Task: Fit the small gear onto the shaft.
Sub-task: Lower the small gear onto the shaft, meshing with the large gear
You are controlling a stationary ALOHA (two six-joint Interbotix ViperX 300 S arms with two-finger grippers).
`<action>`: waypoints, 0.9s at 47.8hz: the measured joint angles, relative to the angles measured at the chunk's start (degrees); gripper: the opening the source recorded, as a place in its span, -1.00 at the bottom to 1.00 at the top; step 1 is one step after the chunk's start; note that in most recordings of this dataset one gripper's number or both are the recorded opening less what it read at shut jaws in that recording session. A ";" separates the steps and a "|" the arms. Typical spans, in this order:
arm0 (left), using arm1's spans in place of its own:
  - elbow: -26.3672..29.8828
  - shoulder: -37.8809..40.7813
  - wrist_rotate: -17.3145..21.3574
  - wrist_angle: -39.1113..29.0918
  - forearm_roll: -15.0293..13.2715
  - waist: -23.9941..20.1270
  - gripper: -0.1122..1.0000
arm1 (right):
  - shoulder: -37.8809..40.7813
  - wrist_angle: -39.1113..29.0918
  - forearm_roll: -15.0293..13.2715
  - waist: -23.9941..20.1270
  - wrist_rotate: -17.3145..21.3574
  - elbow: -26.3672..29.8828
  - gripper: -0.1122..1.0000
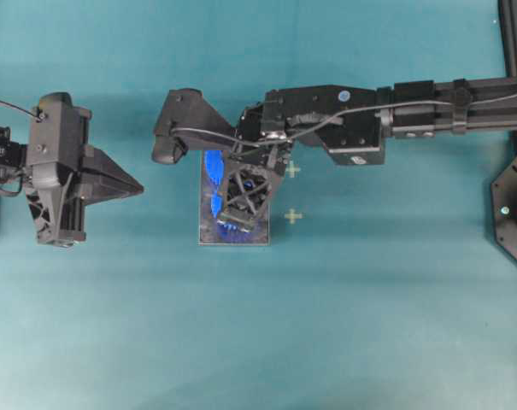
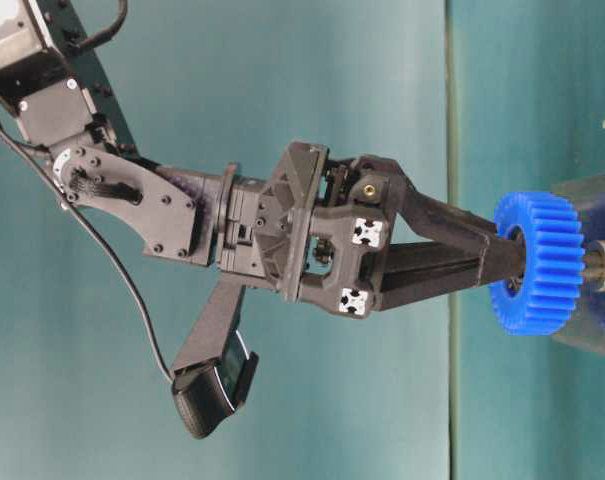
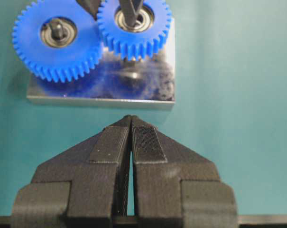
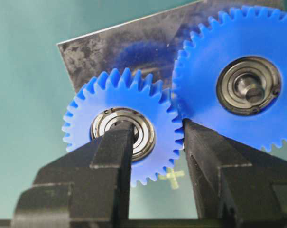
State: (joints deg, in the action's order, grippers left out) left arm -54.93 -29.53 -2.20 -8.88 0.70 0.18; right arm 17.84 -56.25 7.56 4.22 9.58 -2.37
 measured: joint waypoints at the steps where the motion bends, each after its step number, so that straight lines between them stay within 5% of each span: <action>1: -0.09 0.00 0.00 -0.09 0.00 0.09 -0.80 | 0.00 -0.09 0.09 0.00 -0.09 0.00 -0.17; 27: 0.00 0.00 0.00 0.00 0.00 0.00 -0.80 | 0.18 -0.97 0.44 0.09 0.00 0.44 -0.16; 36: -0.09 0.00 0.00 0.09 0.00 0.00 -0.80 | 0.44 -1.85 0.62 0.09 0.00 0.53 0.59; 43: -0.09 0.00 0.00 0.09 0.00 0.00 -0.80 | 0.44 -1.93 0.53 0.18 0.00 1.14 0.51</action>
State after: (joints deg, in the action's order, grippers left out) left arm -55.02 -29.53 -2.20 -8.79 0.70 0.18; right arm 18.28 -58.18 8.09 4.39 9.58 -1.23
